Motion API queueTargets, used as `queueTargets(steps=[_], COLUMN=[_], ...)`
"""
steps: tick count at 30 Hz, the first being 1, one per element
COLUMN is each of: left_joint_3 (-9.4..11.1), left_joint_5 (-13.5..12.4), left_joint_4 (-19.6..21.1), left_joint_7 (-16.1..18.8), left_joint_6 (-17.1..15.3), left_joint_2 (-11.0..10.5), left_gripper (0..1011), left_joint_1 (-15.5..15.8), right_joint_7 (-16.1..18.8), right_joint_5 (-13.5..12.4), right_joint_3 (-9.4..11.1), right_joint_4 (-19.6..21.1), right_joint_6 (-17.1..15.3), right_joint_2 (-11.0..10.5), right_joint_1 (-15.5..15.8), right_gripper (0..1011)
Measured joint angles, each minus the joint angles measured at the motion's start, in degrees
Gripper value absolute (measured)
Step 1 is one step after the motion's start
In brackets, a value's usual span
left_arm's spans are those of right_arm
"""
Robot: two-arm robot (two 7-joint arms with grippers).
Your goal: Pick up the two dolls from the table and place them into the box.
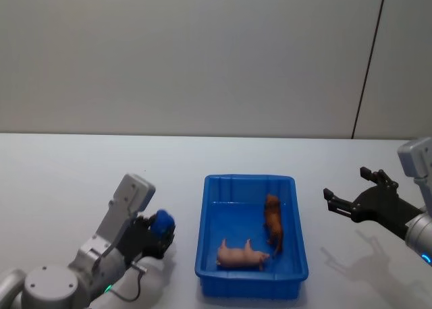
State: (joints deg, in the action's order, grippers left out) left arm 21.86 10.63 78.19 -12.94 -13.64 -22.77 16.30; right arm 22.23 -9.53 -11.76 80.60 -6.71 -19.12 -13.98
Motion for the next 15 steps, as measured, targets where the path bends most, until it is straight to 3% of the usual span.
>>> queueTargets(steps=[13, 15], left_joint_3=[1.35, 1.68], left_joint_5=[-2.63, -2.80], left_joint_4=[0.47, -0.08], left_joint_7=[-2.99, -3.70], left_joint_6=[2.60, 3.10], left_joint_2=[3.56, 4.34], left_gripper=[327, 402], left_joint_1=[4.04, 4.81], right_joint_7=[0.00, 0.00], right_joint_5=[0.00, 0.00], right_joint_3=[0.00, 0.00], right_joint_4=[0.00, 0.00], right_joint_6=[0.00, 0.00], right_joint_2=[0.00, 0.00], right_joint_1=[0.00, 0.00], right_gripper=[1001, 1001])
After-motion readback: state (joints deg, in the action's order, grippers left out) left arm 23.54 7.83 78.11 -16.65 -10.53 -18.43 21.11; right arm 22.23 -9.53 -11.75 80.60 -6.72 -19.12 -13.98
